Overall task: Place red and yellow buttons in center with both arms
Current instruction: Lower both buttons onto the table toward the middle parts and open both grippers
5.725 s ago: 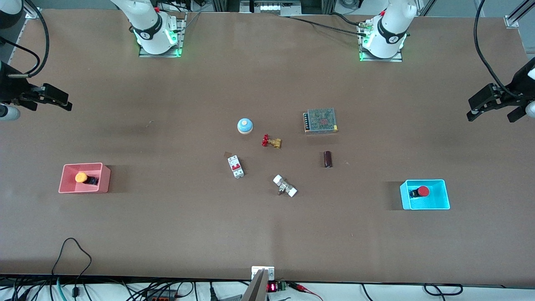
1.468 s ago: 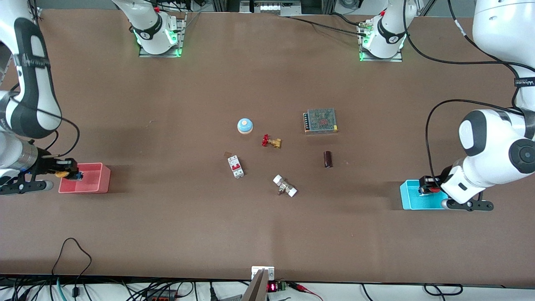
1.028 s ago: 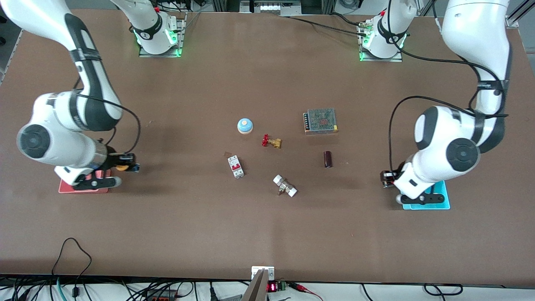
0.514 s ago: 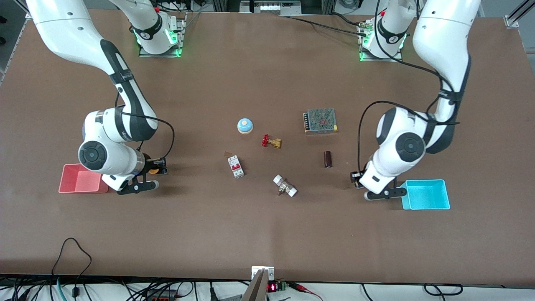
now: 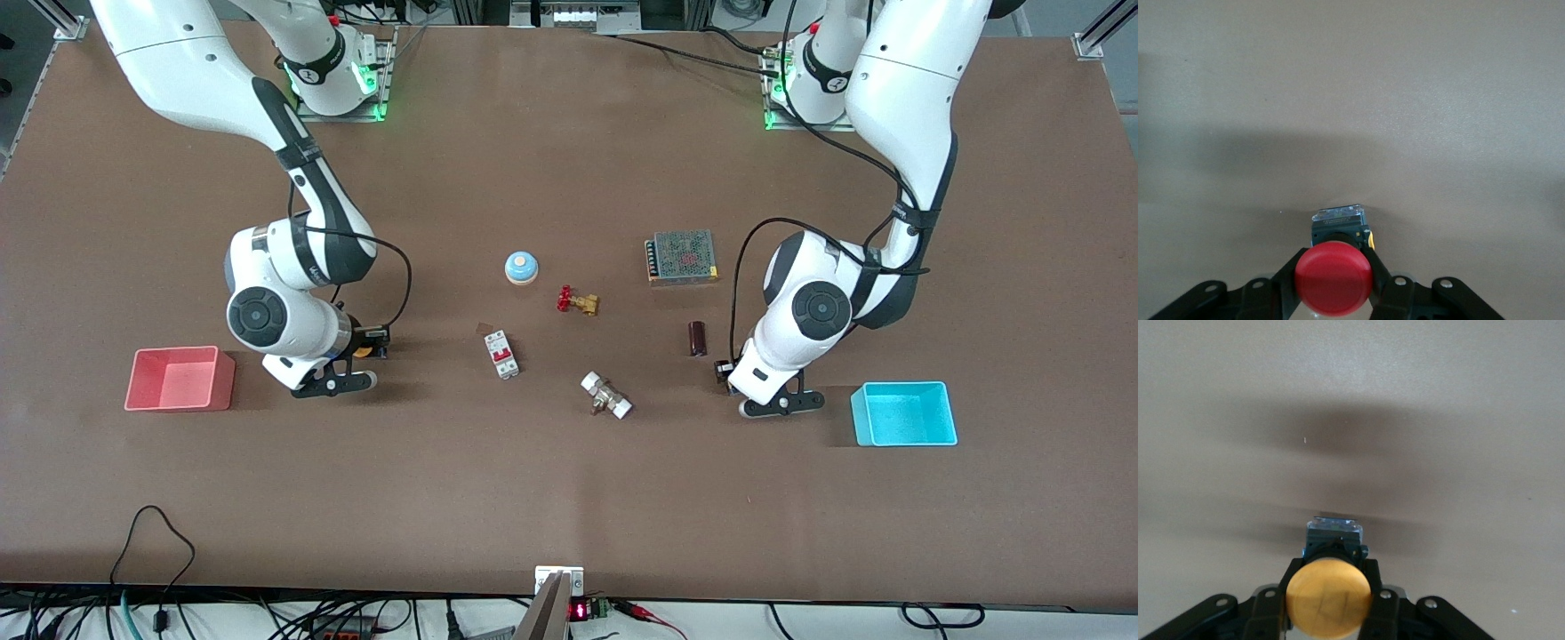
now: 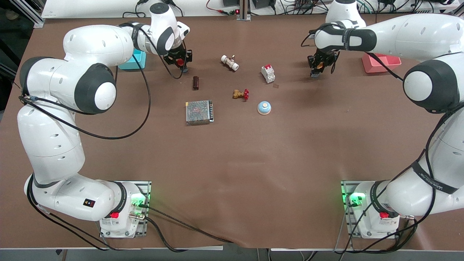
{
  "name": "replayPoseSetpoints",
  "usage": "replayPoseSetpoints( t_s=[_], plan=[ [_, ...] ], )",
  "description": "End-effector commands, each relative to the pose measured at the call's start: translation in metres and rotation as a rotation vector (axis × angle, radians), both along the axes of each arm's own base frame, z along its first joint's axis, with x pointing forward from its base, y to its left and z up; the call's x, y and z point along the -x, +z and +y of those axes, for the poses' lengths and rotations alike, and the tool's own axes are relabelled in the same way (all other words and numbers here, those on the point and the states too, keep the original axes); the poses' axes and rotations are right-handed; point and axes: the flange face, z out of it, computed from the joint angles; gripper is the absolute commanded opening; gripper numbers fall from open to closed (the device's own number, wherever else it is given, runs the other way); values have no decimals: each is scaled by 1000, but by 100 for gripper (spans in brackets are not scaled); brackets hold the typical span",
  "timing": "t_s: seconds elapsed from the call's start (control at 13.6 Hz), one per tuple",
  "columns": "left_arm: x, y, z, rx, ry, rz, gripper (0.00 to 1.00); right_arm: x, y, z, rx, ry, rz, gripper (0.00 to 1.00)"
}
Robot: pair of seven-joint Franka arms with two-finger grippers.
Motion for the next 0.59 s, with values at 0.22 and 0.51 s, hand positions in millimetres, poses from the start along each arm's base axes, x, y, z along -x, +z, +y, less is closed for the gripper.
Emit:
replayPoseSetpoints(
  t_s=[0.22,0.51],
  plan=[
    [-6,17,0,13,9,-30,93,11,-7,14,-8,-52,-32,23],
    [-20,89,30,27,43,-120,100,7,-9,17,-15,-51,-58,100]
  ],
)
